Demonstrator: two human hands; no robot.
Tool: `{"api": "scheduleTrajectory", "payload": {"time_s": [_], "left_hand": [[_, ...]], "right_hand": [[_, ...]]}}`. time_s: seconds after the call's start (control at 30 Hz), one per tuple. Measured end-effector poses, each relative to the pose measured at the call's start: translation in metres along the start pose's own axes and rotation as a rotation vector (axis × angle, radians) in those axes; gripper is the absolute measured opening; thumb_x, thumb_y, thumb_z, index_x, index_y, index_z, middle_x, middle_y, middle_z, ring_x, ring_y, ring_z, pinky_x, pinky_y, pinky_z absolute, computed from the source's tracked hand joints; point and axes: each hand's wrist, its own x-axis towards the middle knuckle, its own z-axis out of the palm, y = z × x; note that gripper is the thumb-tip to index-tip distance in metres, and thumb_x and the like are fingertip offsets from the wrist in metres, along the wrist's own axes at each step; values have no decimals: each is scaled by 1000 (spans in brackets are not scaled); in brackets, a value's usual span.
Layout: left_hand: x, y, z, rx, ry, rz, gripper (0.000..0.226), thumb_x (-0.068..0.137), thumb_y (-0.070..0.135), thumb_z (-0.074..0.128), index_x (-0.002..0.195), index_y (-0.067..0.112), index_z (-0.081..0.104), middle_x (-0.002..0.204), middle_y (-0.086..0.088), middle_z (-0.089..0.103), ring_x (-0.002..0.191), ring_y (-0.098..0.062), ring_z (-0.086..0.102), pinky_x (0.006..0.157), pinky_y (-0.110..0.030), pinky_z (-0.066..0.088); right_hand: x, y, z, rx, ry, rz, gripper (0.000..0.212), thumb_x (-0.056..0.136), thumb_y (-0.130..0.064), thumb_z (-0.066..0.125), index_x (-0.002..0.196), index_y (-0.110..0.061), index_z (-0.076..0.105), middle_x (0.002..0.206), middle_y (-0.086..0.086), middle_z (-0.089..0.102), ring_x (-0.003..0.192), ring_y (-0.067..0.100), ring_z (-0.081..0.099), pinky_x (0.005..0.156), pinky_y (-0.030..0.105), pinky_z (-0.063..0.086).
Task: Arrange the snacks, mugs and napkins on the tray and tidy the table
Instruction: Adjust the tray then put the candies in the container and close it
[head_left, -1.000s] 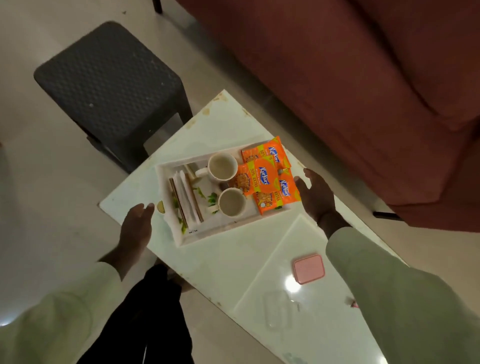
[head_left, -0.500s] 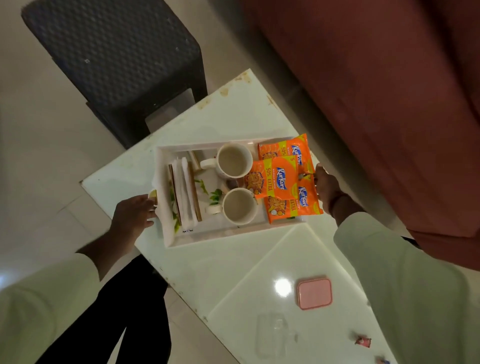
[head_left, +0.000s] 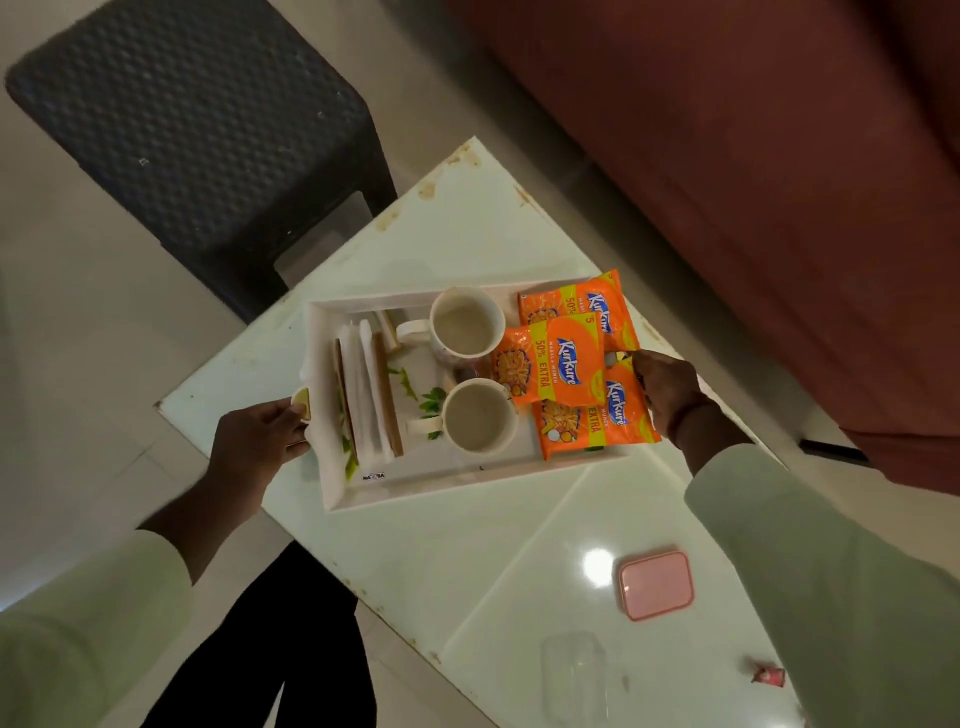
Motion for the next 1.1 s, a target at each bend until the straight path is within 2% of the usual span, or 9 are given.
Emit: {"api": "scheduleTrajectory", "payload": {"time_s": [0.1,0.3,0.37,0.47,0.6,0.7,0.8,1.0,1.1], "left_hand": [[6,16,2,18,-34,47,7,92,12,63,89,13,70,70,-4,74,68,-11,73,59,-23,58],[29,63,14,142,-126,155,17,92,15,63,107,8,69,93,-12,72,84,-21,71,72,-32,56],[39,82,25,195,-190,197,14,91,16,65,102,10,70,92,-10,72,82,-20,71,74,-33,57],[51,105,44,247,-241,221,5,90,15,66,90,16,70,88,-8,71,80,-20,70,78,-35,55],[66,121,75,332,-280,287,8,92,15,63,89,19,69,85,-3,70,77,-17,68,75,-35,55],[75,125,94,381,-322,312,10,95,15,60,102,13,67,87,-2,69,79,-16,67,76,-36,55],[81,126,110,416,-333,334,16,96,12,57,109,8,65,85,-3,66,77,-15,65,70,-31,54],[93,119,120,497,-332,367,21,96,16,58,111,4,67,82,-2,68,75,-13,66,63,-25,54],[101,116,121,514,-310,351,26,96,16,58,115,1,66,84,-3,68,77,-17,67,67,-30,56]], "right_hand": [[-10,17,-6,-1,29,-93,19,100,-30,52,87,-27,66,105,12,70,103,35,68,99,53,52],[-33,59,-12,191,110,-54,24,101,-23,53,110,-8,69,106,15,71,87,27,67,86,43,57],[-44,74,-10,316,148,-18,28,101,-21,53,120,-5,67,110,16,71,93,31,68,90,46,55],[-64,92,-4,423,205,37,28,101,-22,54,121,-6,66,112,15,71,99,34,68,96,51,53],[-80,112,3,540,289,86,30,100,-23,57,123,-7,66,114,14,71,101,33,68,96,50,53],[-85,126,11,604,343,107,28,99,-23,59,122,-10,68,113,12,72,102,32,69,95,48,54],[-84,139,19,613,370,93,27,99,-26,56,118,-12,69,109,11,74,99,30,71,92,46,56],[-77,153,28,601,387,83,27,99,-33,55,104,-12,72,100,11,75,94,32,72,89,49,57],[-75,154,29,603,397,94,28,99,-35,53,97,-14,72,95,10,75,92,32,72,88,49,58]]}}
